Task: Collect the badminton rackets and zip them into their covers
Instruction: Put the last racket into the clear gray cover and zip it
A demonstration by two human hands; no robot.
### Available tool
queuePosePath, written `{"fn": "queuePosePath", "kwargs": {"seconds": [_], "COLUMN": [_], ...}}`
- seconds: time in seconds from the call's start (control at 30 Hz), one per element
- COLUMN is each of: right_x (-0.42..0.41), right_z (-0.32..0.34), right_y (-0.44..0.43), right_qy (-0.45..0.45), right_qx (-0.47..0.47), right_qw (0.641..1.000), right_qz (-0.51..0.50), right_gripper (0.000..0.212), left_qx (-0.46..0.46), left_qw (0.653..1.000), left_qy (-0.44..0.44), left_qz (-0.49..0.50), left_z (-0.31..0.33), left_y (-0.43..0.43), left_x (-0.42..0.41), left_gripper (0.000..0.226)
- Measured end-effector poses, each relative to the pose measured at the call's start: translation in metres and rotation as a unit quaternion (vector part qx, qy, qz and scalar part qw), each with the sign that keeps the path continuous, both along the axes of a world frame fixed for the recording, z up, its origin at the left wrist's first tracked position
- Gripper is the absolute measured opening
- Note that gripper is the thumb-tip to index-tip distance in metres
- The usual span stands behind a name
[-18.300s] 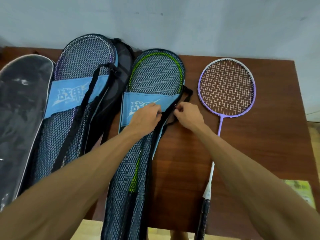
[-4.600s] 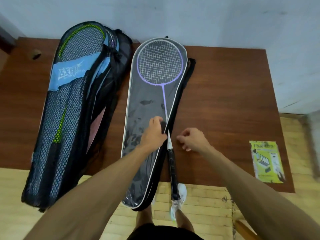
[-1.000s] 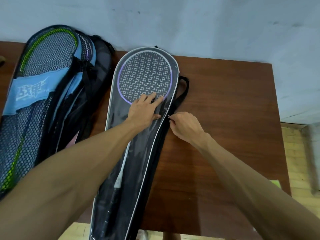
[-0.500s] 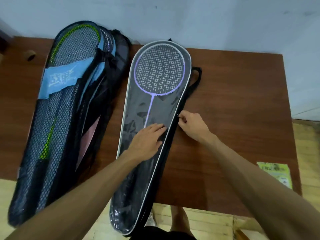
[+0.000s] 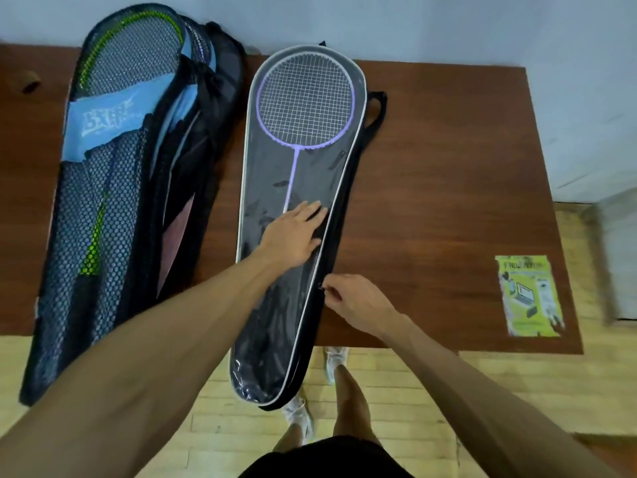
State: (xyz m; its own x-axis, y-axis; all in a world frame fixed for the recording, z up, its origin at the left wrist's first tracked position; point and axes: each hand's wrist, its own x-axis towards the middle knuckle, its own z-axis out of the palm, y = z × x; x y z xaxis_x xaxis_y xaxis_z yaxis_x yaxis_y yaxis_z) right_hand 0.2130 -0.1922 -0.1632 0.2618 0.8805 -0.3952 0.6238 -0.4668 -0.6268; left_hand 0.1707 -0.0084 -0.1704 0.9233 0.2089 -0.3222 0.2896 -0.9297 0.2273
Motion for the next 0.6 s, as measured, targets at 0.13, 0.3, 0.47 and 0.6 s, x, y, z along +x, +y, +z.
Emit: {"fn": "queuePosePath", "kwargs": {"seconds": [0.13, 0.3, 0.47, 0.6], "right_x": [-0.010, -0.020, -0.029, -0.038], "right_z": [0.001, 0.008, 0.004, 0.007], "right_y": [-0.001, 0.002, -0.002, -0.002], "right_qy": [-0.003, -0.037, -0.044, -0.073], "right_qx": [0.008, 0.009, 0.014, 0.034], "right_qw": [0.993, 0.985, 0.984, 0.986], "right_qz": [-0.116, -0.167, -0.172, -0.149], "right_gripper": [0.014, 0.020, 0.016, 0.015], "left_qx": [-0.030, -0.070, 0.014, 0.061], "left_qw": [0.998, 0.997, 0.997, 0.992], "left_qy": [-0.045, -0.028, 0.028, 0.032], "left_qz": [0.034, 0.004, -0.070, -0.108], "left_z": [0.020, 0.026, 0.012, 0.008], "left_y": [-0.014, -0.045, -0.051, -0.045], "left_x": [-0.035, -0.120, -0.140, -0.141], "left_gripper": [0.050, 0.048, 0.066, 0.068]}}
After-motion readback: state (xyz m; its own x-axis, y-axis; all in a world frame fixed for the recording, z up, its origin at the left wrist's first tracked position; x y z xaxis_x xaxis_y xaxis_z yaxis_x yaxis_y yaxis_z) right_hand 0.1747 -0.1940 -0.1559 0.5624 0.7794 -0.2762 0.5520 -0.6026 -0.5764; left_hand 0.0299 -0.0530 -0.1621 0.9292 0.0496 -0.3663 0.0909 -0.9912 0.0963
